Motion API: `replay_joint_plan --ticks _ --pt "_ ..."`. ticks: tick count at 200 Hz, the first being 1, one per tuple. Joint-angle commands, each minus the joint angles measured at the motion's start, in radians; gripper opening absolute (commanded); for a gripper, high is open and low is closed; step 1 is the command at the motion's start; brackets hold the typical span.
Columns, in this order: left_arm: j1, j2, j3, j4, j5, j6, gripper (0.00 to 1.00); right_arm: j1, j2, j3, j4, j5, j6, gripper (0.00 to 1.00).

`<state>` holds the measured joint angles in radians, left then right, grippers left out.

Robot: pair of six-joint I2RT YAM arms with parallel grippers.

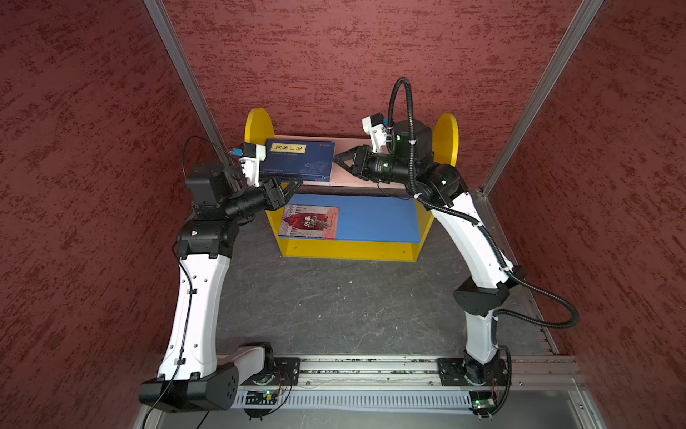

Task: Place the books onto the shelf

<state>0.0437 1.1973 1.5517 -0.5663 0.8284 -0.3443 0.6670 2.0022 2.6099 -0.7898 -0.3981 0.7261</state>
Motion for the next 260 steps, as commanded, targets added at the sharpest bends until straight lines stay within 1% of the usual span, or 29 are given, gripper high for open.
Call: replay_joint_plan --ticks 1,49,86,144,168,186,200,215,243,260 --pt "-0.007 0.017 0.027 0.033 -0.011 -0.009 0.40 0.008 0.011 -0.002 0.029 -0.007 0.003 0.25" --pt "-0.007 0.039 0.028 0.059 -0.016 -0.037 0.40 0.013 0.018 -0.004 0.033 -0.005 0.006 0.26" --pt "-0.006 0.062 0.050 0.062 -0.034 -0.035 0.40 0.014 0.026 -0.003 0.034 -0.001 0.006 0.26" --pt "-0.005 0.068 0.048 0.057 -0.038 -0.033 0.41 0.013 0.035 -0.002 0.026 0.048 -0.001 0.27" --pt "0.001 0.065 0.047 0.049 -0.014 -0.041 0.41 0.011 0.043 -0.002 0.030 0.062 0.003 0.27" --pt "0.016 0.051 0.053 0.041 0.040 -0.049 0.41 0.005 0.052 -0.003 0.040 0.063 0.007 0.26" --pt "0.044 0.034 0.053 0.072 0.115 -0.090 0.41 0.000 0.061 -0.002 0.052 0.054 0.014 0.25" --pt "0.095 0.017 0.061 0.127 0.187 -0.170 0.41 -0.003 0.071 -0.001 0.074 0.041 0.022 0.24" --pt "0.223 0.008 0.098 0.238 0.266 -0.347 0.41 -0.009 0.087 0.002 0.100 0.026 0.036 0.22" --pt "0.296 0.008 0.113 0.316 0.302 -0.434 0.42 -0.013 0.096 0.003 0.112 0.019 0.042 0.22"
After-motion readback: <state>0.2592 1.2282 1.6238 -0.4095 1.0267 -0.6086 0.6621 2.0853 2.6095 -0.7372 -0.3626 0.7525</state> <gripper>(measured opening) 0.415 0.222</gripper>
